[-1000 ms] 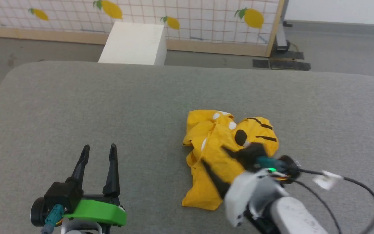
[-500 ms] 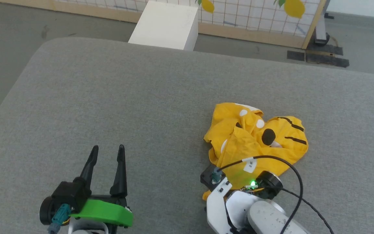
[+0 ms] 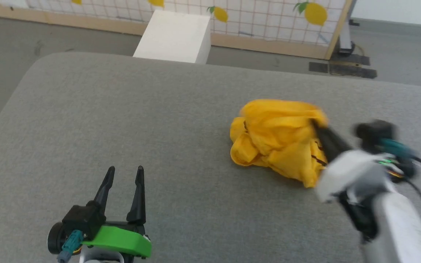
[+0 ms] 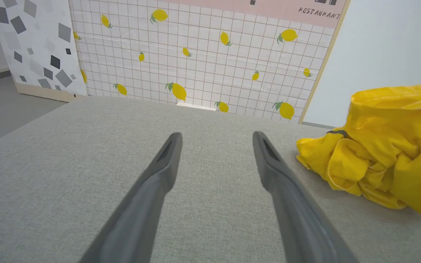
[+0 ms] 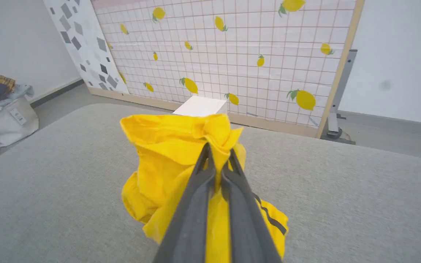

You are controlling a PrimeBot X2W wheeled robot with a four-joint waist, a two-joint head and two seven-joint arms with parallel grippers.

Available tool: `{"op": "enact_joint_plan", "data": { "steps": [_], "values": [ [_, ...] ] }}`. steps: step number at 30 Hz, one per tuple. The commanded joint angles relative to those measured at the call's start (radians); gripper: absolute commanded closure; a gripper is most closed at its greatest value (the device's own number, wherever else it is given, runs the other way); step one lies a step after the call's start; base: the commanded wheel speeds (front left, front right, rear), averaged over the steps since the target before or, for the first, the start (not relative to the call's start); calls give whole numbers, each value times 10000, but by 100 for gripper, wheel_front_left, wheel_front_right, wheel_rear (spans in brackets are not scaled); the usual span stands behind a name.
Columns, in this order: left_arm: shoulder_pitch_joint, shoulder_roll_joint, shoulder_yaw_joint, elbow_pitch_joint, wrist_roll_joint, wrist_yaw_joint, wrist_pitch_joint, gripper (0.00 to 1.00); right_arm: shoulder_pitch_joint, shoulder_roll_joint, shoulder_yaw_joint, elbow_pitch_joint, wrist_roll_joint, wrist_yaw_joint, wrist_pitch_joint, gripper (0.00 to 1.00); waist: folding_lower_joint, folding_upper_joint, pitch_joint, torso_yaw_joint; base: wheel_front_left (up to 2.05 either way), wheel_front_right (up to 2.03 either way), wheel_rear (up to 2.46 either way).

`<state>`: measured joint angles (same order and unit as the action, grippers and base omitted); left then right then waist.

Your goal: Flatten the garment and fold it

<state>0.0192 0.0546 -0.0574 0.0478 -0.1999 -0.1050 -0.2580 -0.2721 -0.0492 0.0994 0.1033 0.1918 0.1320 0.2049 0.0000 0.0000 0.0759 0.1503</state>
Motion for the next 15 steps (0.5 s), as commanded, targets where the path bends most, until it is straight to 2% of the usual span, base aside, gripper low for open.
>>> {"op": "enact_joint_plan", "data": {
  "steps": [1,3,6,10,11,15],
  "values": [
    [58,-41,16,0,152,-54,-37,0,524,-15,-588,-284,-14,-13,-185,100,0,0,-280,-393,0,0,0],
    [111,-42,44,10,194,-70,-37,0,1111,-14,-1665,-581,55,-13,-351,100,0,0,-359,-595,0,0,0],
    [145,-42,39,41,248,-100,-37,0,1930,-13,-3267,-367,58,-13,-138,100,0,0,-439,-808,0,0,0],
    [158,-42,58,58,290,-133,-38,0,2873,-12,-4733,669,10,-13,1197,100,0,0,-482,-1046,0,0,0],
    [141,-42,8,91,334,-160,-38,0,3124,-12,-5081,763,-114,-13,1579,0,0,0,-464,-1132,0,0,0],
    [94,-42,22,82,349,-181,-38,0,3007,-12,-4856,49,-231,-13,411,0,0,0,-368,-1227,0,0,0]
  ]
}}
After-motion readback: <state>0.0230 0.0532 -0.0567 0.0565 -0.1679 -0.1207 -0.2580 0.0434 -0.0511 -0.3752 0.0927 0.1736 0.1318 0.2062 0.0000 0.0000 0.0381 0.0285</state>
